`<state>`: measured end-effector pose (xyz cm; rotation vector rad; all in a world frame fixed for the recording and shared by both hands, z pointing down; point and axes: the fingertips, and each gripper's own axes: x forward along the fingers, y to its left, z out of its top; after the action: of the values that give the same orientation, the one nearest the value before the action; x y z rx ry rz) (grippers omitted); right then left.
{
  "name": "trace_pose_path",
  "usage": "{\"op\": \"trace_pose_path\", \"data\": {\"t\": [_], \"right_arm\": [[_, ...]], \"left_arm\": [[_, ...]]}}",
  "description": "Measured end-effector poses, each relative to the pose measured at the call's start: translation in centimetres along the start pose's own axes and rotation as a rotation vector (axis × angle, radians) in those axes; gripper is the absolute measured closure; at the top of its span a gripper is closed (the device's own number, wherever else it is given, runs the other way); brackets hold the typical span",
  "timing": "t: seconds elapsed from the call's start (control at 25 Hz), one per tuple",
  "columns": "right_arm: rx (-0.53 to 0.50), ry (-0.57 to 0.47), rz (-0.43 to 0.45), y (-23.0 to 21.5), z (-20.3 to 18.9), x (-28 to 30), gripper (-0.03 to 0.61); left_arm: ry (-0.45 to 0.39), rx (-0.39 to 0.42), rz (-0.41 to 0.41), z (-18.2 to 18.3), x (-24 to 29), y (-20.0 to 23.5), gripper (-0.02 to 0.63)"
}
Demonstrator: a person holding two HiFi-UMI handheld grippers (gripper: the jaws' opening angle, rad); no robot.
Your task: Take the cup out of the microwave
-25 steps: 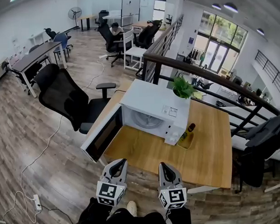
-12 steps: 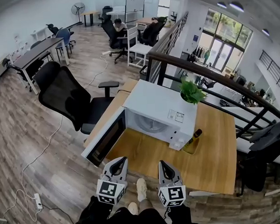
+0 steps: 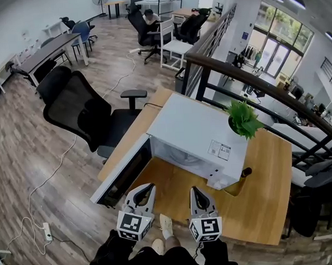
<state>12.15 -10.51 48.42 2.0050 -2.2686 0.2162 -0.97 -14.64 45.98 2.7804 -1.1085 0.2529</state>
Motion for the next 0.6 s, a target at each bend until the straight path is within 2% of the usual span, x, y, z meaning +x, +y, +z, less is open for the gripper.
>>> {"op": "trace_pose_path", "data": {"t": [0.44,0.6], "right_arm": [[0.026,0.093,0.032,-4.0,-4.6,10.1,0.563],[0.042,0.109,0.016,-5.1,-6.3,12.8,0.563]], "left_arm": [[0.076,-0.043,0.014,-3.5,9.1,3.9,0.586],[0.100,-0.058,0.020,-5.0,11.1,4.9,0.586]]}}
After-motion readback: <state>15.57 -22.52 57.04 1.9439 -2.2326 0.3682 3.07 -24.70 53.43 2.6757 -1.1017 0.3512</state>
